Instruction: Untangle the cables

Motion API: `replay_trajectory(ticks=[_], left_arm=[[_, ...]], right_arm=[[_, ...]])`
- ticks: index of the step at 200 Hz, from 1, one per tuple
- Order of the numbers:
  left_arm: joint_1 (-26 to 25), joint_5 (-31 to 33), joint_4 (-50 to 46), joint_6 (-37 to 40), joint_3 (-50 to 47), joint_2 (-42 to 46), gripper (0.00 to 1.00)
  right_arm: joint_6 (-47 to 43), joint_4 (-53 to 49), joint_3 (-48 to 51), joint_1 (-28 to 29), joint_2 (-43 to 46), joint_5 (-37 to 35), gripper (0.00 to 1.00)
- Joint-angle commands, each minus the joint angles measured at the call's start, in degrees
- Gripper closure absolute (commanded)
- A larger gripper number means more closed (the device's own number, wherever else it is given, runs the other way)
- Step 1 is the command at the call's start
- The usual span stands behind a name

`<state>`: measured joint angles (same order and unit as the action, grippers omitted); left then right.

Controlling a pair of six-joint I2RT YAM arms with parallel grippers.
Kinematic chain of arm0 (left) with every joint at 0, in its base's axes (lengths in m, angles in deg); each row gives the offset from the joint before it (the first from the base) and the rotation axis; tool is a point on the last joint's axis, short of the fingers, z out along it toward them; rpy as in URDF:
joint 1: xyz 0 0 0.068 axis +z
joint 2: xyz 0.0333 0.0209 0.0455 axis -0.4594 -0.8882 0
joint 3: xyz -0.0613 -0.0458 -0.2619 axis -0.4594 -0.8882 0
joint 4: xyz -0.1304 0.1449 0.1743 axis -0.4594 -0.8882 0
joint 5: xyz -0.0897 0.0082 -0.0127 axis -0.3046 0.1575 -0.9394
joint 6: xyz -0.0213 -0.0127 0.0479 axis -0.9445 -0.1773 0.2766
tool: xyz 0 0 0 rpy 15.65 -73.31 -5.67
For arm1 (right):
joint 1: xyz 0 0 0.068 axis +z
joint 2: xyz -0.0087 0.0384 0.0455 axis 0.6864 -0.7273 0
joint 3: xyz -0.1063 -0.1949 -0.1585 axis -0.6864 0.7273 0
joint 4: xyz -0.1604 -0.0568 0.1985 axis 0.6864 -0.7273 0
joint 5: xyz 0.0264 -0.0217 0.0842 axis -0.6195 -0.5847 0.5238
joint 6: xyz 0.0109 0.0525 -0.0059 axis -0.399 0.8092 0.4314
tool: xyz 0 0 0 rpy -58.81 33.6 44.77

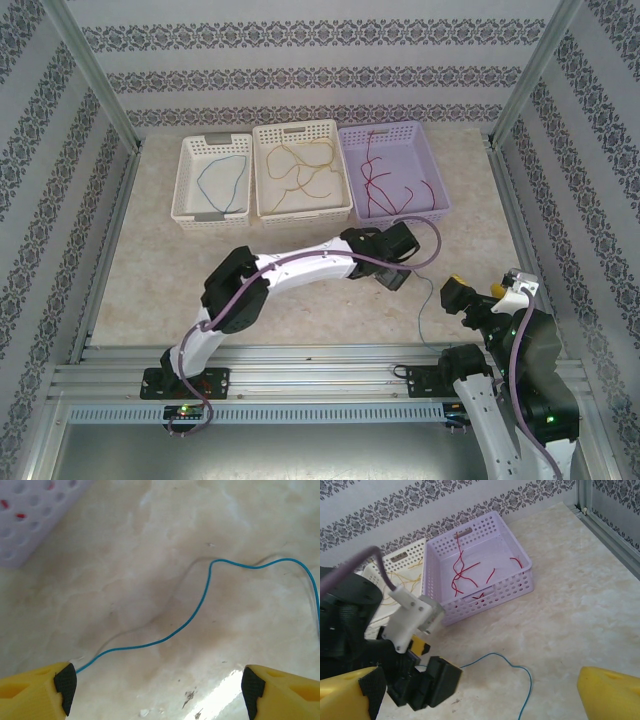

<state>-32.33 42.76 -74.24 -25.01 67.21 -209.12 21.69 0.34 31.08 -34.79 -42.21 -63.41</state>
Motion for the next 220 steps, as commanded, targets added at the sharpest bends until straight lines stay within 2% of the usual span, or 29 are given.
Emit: replay_trajectory(ticks=[1,83,121,156,205,220], left_arm=[[-0.35,-1.23,-2.33,3.63,3.83,-3.91,0.13],[-0.09,0.07,-5.15,8.09,12.23,-13.26,0.16],[0.77,-0.76,-4.78,8.40,13.67,-15.18,0.30],[1.92,-2.30,-3.62,7.37,12.98,-15.47,0.49],[2.33,-3.15,-2.53,6.64,11.82,-15.64,0.62],[2.33,-3.29,-2.32,6.55,11.63,-15.64,0.63]], right_arm=[[0.23,-0.32,0.23,-0.38,-0.32,-0.82,0.02],[0.14,-0.29,0.23,-0.30,-0.26,-0.66,0.02],[0.16,-0.22,0.32,-0.30,-0.15,-0.65,0.02],[0.22,-0.22,0.32,-0.29,-0.06,-0.78,0.02],[0.21,-0.22,0.32,-0.30,0.19,-0.78,0.02],[0.22,-0.22,0.34,-0.34,0.12,-0.78,0.02]])
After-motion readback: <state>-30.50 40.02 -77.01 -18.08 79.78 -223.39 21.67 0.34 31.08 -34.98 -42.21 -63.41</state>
